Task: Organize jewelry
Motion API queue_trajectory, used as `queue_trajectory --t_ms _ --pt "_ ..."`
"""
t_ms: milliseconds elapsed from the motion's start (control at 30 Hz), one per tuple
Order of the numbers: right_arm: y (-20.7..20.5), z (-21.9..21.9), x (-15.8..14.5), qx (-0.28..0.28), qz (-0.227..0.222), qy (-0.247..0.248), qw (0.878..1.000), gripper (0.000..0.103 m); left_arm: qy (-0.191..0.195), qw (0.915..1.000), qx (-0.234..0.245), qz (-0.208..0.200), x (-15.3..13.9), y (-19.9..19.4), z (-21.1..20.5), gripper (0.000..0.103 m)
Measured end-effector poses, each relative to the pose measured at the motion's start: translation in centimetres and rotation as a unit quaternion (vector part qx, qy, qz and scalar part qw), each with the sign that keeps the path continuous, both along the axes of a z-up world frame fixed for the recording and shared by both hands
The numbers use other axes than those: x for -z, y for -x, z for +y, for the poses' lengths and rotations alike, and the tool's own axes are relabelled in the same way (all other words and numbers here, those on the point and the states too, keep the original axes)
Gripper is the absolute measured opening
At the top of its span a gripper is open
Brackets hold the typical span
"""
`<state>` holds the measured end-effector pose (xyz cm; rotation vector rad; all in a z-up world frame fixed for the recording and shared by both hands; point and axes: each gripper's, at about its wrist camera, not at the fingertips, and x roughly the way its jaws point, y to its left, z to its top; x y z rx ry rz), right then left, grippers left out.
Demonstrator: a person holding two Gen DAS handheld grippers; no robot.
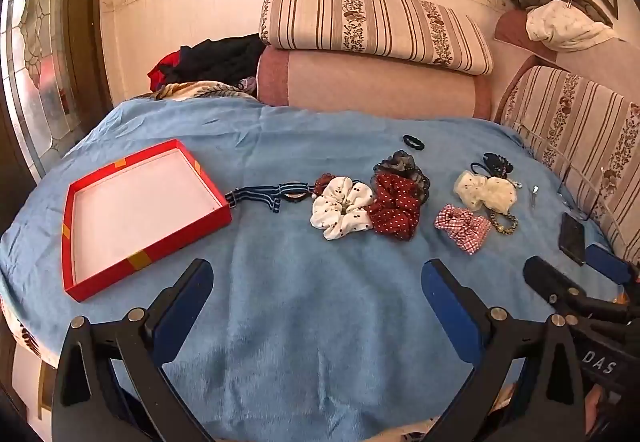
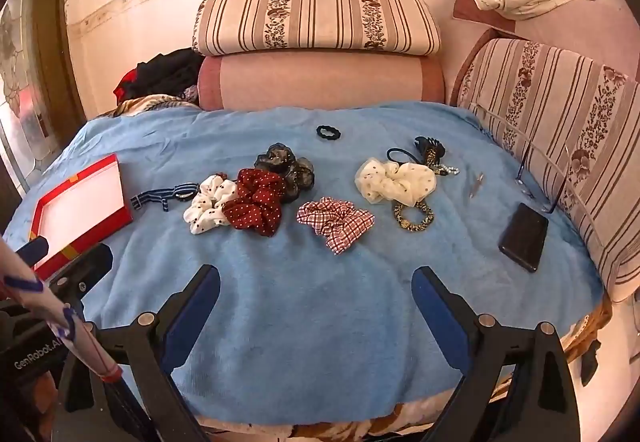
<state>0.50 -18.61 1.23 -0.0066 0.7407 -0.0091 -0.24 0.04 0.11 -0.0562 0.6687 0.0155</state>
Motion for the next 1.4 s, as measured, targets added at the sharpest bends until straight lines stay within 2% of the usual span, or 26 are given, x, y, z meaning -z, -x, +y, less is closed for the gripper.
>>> queue_trajectory --t_ms 133,200,333,367,600,800,933,1033,1167,1267,1400 --pt "0.6 0.3 -0.4 -0.005 -0.005 0.001 1.0 0.099 0.002 0.9999 -0.002 -0.01 -0.9 1.1 -0.1 0.103" --pt "0.7 0.3 -0.5 -0.007 -0.005 0.0 1.0 0.099 0.002 1.0 -0.003 0.0 -0.7 0.7 0.3 0.103" --pt "1.0 0.5 -0.6 -0.007 -0.006 -0.001 1.0 0.099 0.013 0.9996 -0.002 -0.026 -1.3 1.4 0.6 0.103" --pt "1.1 0.5 -0.6 -0.006 -0.007 -0.002 1.0 0.099 0.009 0.9999 -0.002 -0.011 -1.4 1.2 0.5 0.103" --pt "1.8 0.3 -0.7 -0.009 -0.009 -0.011 1.0 0.099 0.002 0.9999 -0.001 -0.011 -1.5 1.9 0.1 0.103" --pt "1.3 0.0 -0.3 -0.013 0.0 -0.019 1.0 0.099 0.004 0.9999 0.004 0.013 -1.2 1.7 -0.2 0.103" --pt "0.1 -0.6 0.5 -0.007 0.007 -0.029 1.0 0.099 -0.007 0.9997 0.015 0.018 -0.3 -0.1 -0.2 0.103" --pt "-1.2 -1.8 1.7 0.002 0.027 -0.046 0.999 0.099 0.009 0.9991 0.023 0.034 0.6 -1.9 0.3 0.103" --pt "-3.3 -3.7 3.0 0.016 0.045 -0.062 0.997 0.097 0.002 0.9982 0.034 0.05 2.1 -4.1 0.4 0.103" --pt "-5.2 -5.7 3.5 0.03 0.054 -0.091 0.994 0.088 0.032 0.9962 0.038 0.072 3.3 -6.2 0.6 0.103" --pt "-7.9 -7.9 3.8 0.035 0.061 -0.132 0.989 0.082 0.06 0.9929 0.063 0.081 4.1 -9.5 0.8 0.103"
